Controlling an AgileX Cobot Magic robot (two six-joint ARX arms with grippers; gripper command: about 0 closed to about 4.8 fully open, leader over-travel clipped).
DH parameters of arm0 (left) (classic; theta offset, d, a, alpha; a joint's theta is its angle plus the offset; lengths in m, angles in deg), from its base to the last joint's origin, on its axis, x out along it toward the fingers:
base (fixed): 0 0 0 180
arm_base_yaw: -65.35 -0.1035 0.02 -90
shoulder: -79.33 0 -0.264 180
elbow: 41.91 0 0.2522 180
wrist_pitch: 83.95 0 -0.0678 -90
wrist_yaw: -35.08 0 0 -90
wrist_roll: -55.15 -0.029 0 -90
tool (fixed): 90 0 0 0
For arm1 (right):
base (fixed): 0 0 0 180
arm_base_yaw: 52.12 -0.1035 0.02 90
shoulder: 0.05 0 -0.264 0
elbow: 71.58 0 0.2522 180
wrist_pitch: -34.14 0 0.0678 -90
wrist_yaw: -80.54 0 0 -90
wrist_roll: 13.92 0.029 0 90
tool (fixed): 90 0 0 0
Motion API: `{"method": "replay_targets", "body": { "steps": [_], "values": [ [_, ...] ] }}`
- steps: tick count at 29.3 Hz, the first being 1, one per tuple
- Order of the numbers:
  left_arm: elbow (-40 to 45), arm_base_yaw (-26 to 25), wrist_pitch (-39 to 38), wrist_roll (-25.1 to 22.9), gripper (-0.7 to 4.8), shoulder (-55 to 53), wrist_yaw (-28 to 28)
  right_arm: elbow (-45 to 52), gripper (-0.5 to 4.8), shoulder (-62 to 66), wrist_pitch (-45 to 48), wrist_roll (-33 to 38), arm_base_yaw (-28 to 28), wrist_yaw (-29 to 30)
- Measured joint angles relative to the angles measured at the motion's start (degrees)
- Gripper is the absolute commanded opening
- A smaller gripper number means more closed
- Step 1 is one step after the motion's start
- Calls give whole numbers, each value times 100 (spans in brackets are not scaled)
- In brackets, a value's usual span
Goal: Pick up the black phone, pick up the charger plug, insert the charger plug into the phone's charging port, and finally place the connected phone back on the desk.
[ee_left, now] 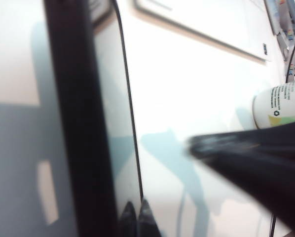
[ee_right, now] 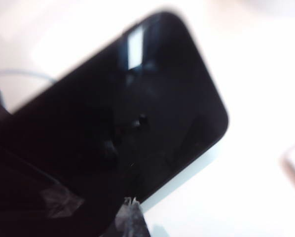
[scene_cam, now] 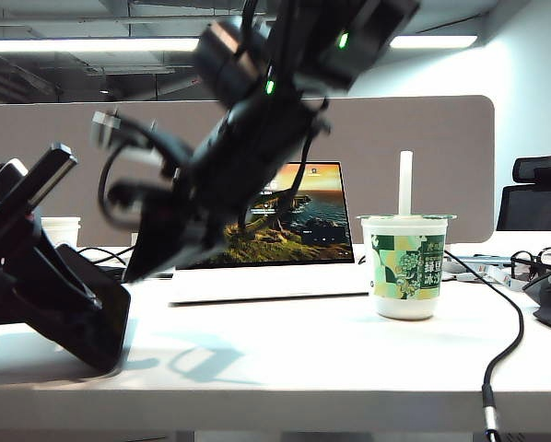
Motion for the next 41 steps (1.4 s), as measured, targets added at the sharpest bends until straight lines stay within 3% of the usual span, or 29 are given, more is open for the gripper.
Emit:
{"method": "replay_targets", "body": {
  "steps": [10, 18, 32, 41],
  "values": [
    [22, 0, 1294, -367, -6, -9, 186, -269, -4, -1300, -929, 0, 140, -24],
    [2, 0, 2063, -1021, -7, 269, 433, -391, -4, -2122, -1235, 0, 203, -28],
    [-411, 2, 2002, -2354, -7, 1438, 688, -393, -4, -3545, -1941, 0, 282, -306],
    [-1062, 13, 691, -3698, -6, 2087, 691, -398, -4, -4214, -2708, 232, 284, -649]
  ]
}}
